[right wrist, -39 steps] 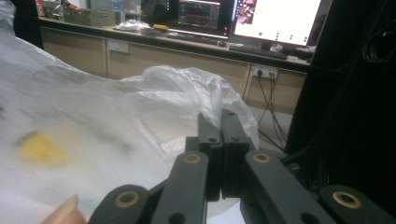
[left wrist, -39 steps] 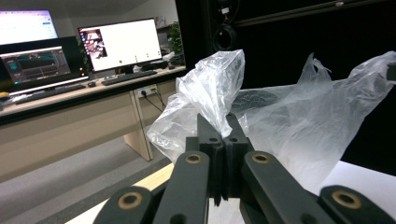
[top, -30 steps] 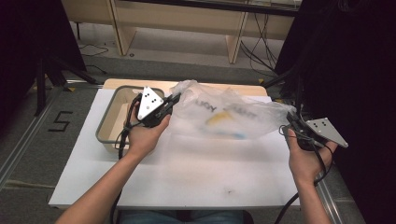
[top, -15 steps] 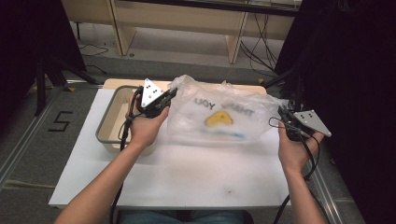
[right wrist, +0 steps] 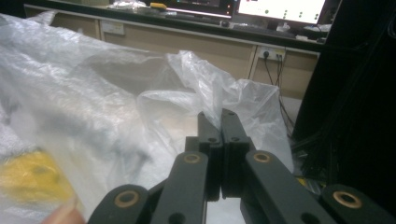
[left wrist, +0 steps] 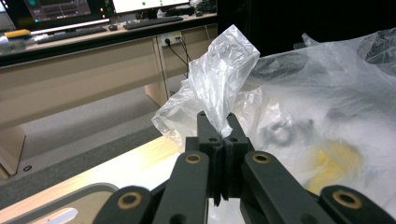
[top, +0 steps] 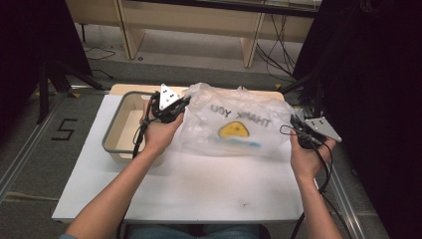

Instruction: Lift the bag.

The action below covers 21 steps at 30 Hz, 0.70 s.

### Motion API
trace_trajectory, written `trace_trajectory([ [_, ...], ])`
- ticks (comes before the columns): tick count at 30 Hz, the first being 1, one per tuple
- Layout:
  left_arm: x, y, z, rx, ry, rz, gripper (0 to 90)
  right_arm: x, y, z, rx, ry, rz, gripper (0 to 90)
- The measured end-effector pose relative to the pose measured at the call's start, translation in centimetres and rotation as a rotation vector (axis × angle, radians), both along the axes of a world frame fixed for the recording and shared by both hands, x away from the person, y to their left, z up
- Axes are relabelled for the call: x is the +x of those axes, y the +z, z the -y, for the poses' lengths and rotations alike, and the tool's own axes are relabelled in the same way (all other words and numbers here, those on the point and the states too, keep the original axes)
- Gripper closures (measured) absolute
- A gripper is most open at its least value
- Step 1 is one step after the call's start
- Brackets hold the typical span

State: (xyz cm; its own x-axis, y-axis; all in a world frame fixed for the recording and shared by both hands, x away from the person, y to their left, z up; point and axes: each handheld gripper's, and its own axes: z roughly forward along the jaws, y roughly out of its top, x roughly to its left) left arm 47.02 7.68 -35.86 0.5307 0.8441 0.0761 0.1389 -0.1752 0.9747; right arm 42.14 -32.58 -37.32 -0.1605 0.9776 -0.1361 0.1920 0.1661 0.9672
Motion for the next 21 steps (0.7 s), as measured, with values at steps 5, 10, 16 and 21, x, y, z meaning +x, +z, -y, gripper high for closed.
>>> trace_trajectory([
  [5, 0.5, -0.5, 0.3, 0.01, 0.009, -0.022, 89.1, 0.5, -0.4, -0.4, -0.005, 0.008, -0.018, 89.7],
  [10, 1.3, -0.9, 0.4, 0.017, 0.024, -0.049, 89.0, 0.9, -0.6, -0.6, -0.006, 0.012, -0.033, 89.7],
  [16, 1.9, -1.5, 0.7, 0.018, 0.032, -0.078, 88.7, 1.3, -1.4, -0.9, -0.001, 0.022, -0.063, 89.7],
  [21, 2.0, -1.7, 0.9, 0.031, 0.033, -0.086, 87.9, 1.6, -2.0, -0.9, 0.008, 0.024, -0.088, 89.6],
])
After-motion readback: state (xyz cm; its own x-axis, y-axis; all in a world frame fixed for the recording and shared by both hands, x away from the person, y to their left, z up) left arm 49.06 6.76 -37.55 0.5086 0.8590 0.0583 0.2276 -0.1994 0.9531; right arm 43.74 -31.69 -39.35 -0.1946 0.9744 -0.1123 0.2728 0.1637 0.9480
